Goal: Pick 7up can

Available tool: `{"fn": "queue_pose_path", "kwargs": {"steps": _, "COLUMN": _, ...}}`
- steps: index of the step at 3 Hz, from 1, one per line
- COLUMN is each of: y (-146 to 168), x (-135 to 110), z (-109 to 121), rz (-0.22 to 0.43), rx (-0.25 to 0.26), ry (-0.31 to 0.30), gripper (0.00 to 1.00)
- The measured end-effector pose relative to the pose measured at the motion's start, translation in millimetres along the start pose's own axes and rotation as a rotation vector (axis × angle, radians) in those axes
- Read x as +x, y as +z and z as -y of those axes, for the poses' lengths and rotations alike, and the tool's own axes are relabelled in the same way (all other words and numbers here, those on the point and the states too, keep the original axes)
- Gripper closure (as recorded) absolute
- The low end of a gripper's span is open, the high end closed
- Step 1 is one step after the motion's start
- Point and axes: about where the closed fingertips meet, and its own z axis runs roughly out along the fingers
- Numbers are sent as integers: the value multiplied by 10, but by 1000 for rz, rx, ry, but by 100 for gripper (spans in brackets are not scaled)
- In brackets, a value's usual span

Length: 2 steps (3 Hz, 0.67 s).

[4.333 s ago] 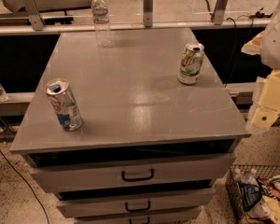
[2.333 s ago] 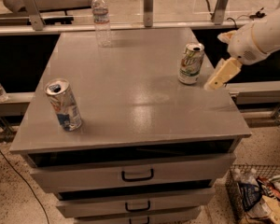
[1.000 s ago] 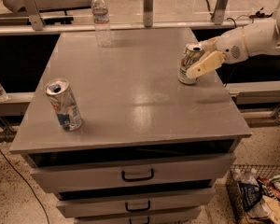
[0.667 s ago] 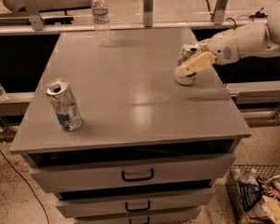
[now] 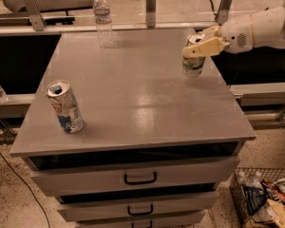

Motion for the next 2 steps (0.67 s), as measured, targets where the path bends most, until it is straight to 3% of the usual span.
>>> {"fn": "queue_pose_path", "kwargs": {"steps": 1, "y": -291, "x": -370, "z": -65, "rz": 96, "rx": -26, "ry": -18, "gripper": 91}}
{"fn": "queue_pose_path", "kwargs": {"steps": 2, "y": -364, "x": -506, "z": -73, "rz": 121, "rx": -25, "ry": -35, "gripper": 100}}
